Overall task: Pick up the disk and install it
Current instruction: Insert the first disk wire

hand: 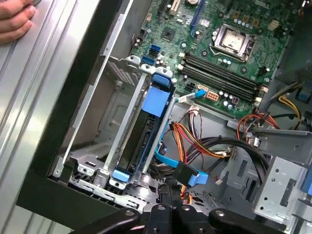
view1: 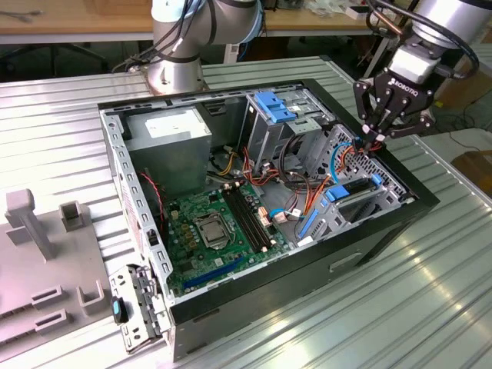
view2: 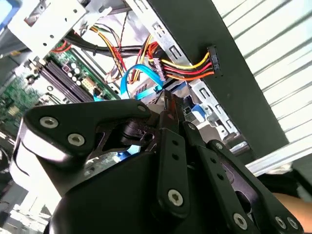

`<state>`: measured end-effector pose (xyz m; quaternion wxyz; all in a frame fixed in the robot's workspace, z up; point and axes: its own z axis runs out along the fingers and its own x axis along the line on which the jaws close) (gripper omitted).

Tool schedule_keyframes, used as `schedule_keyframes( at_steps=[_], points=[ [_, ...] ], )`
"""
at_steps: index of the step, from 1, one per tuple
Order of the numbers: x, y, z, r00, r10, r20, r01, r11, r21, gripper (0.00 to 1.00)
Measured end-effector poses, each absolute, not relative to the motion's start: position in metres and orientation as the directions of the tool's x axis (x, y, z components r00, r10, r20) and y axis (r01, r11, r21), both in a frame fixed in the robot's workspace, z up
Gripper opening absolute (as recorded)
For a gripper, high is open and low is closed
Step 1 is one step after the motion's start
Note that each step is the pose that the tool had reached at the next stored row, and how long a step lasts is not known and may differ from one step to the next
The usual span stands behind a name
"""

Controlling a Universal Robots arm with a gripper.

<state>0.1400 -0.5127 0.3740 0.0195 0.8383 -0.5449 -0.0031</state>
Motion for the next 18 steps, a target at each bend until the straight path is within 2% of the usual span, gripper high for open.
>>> schedule_keyframes(
  at_steps=[18],
  points=[
    [0.163,-0.511,0.374,0.662,-0.749,0.016,-0.749,-0.661,0.036,0.11]
  ],
)
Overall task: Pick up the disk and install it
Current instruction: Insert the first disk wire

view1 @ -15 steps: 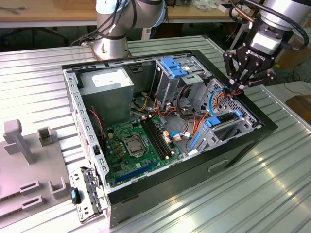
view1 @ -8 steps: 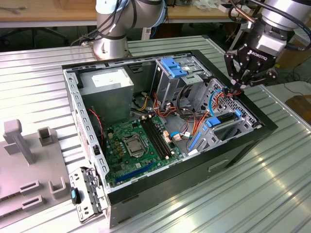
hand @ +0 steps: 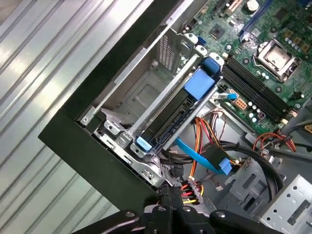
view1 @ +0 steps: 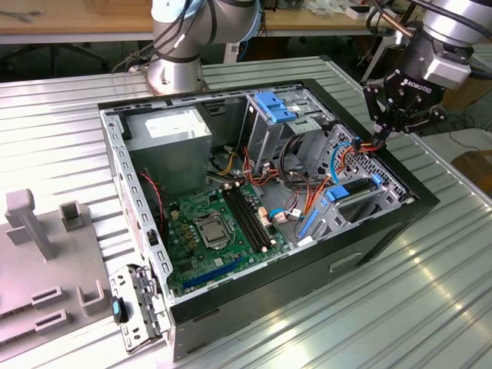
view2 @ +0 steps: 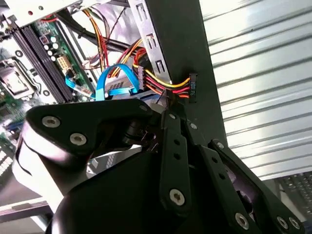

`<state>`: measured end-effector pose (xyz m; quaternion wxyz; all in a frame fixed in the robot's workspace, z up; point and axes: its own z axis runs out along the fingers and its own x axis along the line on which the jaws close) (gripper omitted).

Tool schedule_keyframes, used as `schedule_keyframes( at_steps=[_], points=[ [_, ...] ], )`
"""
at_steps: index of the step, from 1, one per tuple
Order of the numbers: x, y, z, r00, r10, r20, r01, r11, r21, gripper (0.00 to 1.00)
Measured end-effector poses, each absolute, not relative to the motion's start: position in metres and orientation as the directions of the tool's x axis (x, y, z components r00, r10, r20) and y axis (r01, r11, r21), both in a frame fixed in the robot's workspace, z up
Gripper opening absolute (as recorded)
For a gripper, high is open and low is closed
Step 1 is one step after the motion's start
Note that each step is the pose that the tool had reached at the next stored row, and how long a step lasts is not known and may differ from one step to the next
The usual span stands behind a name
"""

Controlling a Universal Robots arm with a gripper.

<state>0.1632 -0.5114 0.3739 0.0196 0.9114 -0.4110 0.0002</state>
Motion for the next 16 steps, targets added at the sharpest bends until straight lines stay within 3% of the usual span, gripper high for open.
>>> schedule_keyframes(
  at_steps=[3,8,16],
  points=[
    [0.163,-0.511,0.374,0.692,-0.721,0.023,-0.721,-0.692,0.029,0.11],
    [0.164,-0.501,0.374,0.701,-0.710,0.066,-0.712,-0.701,0.023,0.11],
    [0.165,-0.501,0.374,0.837,-0.542,0.069,-0.545,-0.838,0.021,0.11]
  ],
)
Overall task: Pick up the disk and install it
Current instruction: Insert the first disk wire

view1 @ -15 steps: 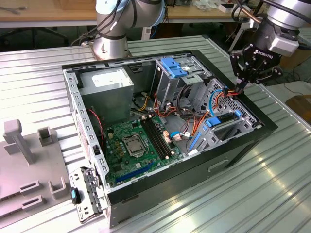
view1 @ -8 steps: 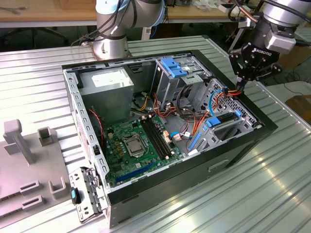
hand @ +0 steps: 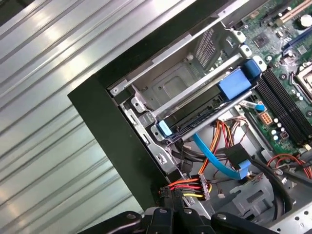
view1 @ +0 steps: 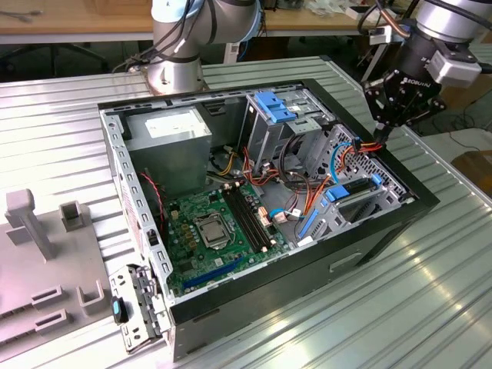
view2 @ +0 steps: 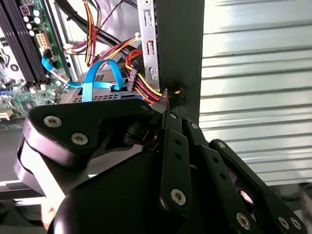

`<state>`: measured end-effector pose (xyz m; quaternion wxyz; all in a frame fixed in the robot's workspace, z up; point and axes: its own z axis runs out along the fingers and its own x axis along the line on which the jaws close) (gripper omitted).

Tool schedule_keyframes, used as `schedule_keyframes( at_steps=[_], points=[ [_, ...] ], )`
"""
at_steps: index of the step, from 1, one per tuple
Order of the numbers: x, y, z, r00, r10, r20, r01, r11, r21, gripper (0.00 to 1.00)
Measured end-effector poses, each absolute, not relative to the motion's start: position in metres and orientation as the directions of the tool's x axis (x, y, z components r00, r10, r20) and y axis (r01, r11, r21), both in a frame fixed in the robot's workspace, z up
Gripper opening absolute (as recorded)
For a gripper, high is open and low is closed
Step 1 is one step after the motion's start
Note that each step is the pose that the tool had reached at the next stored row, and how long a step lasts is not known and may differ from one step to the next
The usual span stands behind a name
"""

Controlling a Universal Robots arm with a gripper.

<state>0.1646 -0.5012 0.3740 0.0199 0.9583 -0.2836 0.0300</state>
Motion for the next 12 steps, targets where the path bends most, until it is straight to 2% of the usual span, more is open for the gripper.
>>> schedule_keyframes(
  at_steps=[7,12],
  points=[
    [0.168,-0.501,0.374,0.892,-0.446,0.069,-0.448,-0.894,0.021,0.11],
    [0.180,-0.500,0.374,0.900,-0.429,0.082,-0.433,-0.900,0.048,0.11]
  ],
)
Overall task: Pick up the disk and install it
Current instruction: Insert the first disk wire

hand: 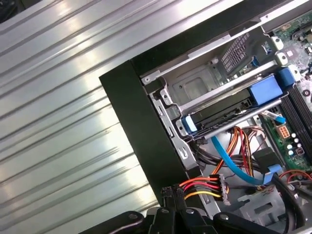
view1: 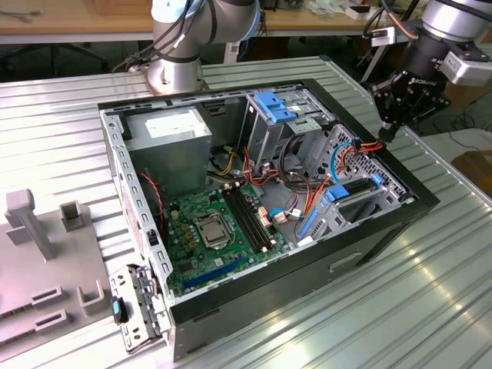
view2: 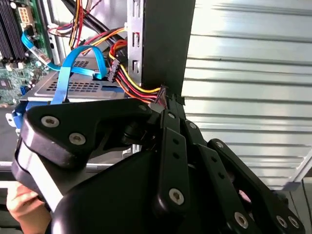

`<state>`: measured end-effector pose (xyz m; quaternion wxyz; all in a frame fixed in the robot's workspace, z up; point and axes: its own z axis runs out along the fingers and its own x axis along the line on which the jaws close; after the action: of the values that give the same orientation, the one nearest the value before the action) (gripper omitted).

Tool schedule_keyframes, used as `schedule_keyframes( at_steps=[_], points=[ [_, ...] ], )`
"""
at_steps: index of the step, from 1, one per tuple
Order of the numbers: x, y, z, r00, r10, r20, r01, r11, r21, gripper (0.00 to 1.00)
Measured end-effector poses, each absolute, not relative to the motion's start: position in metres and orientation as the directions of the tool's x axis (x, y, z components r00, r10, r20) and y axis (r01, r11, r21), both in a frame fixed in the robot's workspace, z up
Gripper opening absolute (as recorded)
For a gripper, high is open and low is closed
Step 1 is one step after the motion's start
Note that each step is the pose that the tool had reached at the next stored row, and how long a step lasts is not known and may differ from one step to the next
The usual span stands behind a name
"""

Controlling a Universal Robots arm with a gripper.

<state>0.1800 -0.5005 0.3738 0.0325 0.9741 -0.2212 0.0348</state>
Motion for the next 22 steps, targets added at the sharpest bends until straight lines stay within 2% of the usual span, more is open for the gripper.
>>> schedule_keyframes(
  at_steps=[17,19,21,22],
  points=[
    [0.1769,-0.4973,0.3759,0.935,-0.345,0.088,-0.350,-0.935,0.061,0.11],
    [0.1768,-0.4975,0.3761,0.935,-0.344,0.088,-0.349,-0.935,0.061,0.24],
    [0.1768,-0.4979,0.3762,0.935,-0.344,0.088,-0.350,-0.935,0.061,0.25],
    [0.1768,-0.4980,0.3760,0.935,-0.344,0.088,-0.349,-0.935,0.061,0.31]
  ],
)
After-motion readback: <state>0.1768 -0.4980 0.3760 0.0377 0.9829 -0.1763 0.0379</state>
